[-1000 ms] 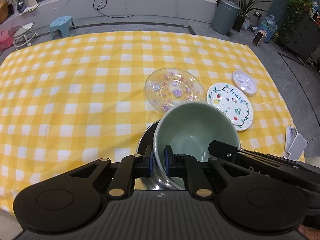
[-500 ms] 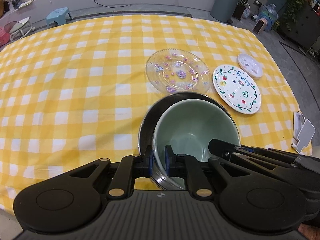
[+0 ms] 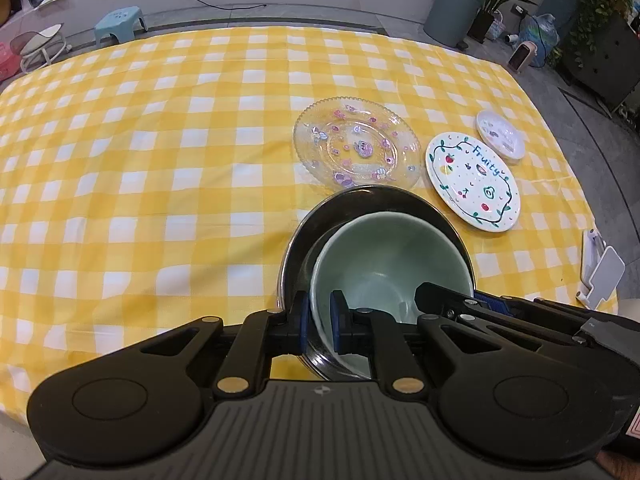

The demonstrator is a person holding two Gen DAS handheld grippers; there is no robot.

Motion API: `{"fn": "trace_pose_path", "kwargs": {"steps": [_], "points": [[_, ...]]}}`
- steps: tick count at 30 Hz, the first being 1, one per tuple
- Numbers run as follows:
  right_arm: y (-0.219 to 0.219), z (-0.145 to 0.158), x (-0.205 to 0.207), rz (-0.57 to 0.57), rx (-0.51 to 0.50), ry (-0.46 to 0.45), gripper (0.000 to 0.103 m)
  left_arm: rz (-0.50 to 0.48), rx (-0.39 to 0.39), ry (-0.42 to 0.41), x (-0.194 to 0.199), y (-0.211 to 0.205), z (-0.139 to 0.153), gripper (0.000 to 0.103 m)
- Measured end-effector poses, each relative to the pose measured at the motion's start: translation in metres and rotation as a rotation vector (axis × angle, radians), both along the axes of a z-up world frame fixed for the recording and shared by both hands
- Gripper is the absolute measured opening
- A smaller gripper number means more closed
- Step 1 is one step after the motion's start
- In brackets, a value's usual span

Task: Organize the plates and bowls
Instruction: 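Open the left tool while the right tool releases the green bowl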

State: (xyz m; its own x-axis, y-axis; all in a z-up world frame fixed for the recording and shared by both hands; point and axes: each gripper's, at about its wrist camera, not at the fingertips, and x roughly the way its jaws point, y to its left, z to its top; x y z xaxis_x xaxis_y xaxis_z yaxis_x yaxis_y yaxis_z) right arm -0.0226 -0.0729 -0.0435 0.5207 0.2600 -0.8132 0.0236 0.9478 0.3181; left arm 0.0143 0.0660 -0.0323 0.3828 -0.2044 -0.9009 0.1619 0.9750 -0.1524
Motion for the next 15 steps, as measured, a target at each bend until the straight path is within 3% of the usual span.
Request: {"fn": "trace_pose_path", "kwargs": {"steps": [8, 15], "points": [[0.001, 0.001, 0.0, 0.003, -0.004, -0.002, 0.016, 0.004, -0.007, -0.011, 0.0, 0.002, 0.006, 0.014], [0.006, 0.007, -0.003, 0.024, -0.043, -0.034, 0.024, 0.005, -0.005, -0.038, -0.003, 0.003, 0.014, 0.014]]}}
